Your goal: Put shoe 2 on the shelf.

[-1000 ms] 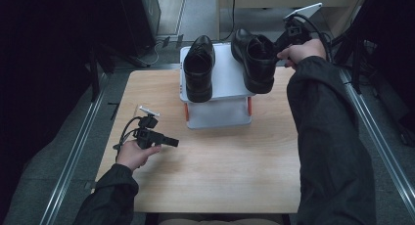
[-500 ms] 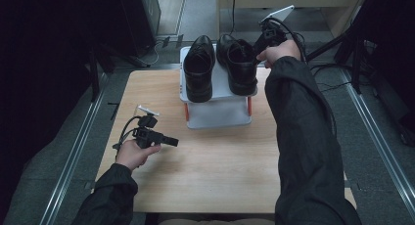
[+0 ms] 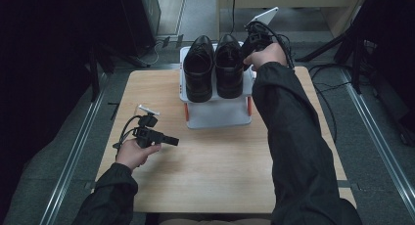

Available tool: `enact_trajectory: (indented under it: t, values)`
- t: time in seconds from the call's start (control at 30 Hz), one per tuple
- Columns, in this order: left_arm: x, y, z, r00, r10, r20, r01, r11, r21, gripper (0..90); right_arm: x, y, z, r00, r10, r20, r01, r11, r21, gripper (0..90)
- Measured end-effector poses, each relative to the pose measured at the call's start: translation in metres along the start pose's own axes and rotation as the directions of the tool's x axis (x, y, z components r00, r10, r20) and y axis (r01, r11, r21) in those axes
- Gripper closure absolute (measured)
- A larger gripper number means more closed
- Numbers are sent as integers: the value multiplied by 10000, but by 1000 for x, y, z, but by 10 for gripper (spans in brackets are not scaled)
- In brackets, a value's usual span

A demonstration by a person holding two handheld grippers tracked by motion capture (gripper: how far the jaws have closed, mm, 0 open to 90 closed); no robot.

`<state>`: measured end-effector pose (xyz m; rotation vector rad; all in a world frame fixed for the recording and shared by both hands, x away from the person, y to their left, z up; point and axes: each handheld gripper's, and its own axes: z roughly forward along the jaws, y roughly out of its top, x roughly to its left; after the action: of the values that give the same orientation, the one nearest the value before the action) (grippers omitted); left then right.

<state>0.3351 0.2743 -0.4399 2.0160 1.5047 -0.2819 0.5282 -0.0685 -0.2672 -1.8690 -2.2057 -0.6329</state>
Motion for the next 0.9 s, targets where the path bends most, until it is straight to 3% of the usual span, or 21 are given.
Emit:
enact_trajectory:
  t: [0.17,0.27,0.37,0.47,0.67,0.9]
  values:
    - [0,1,1,10000,48,1,-48,10000,30,434,6,-7,4,9996,-186,209,189,9997,-145,729]
    - [-1,1,1,10000,65,-2,-65,10000,23,434,3,-9,5,9999,-146,57,147,9995,-289,719]
    - [-1,1,0,10000,23,4,-23,10000,34,434,2,-8,5,9999,-79,-61,77,9995,-313,683]
    - [0,0,0,10000,-7,34,7,10000,-6,434,3,-8,4,9993,-378,58,380,9982,-469,626]
    - [4,-1,-2,10000,-85,4,85,10000,-10,432,-1,-10,-9,9976,-410,-553,373,9970,-674,611]
    - [5,-6,-6,9999,-114,-57,114,9999,-66,432,-6,-16,-25,9955,-639,-700,593,9961,-654,601]
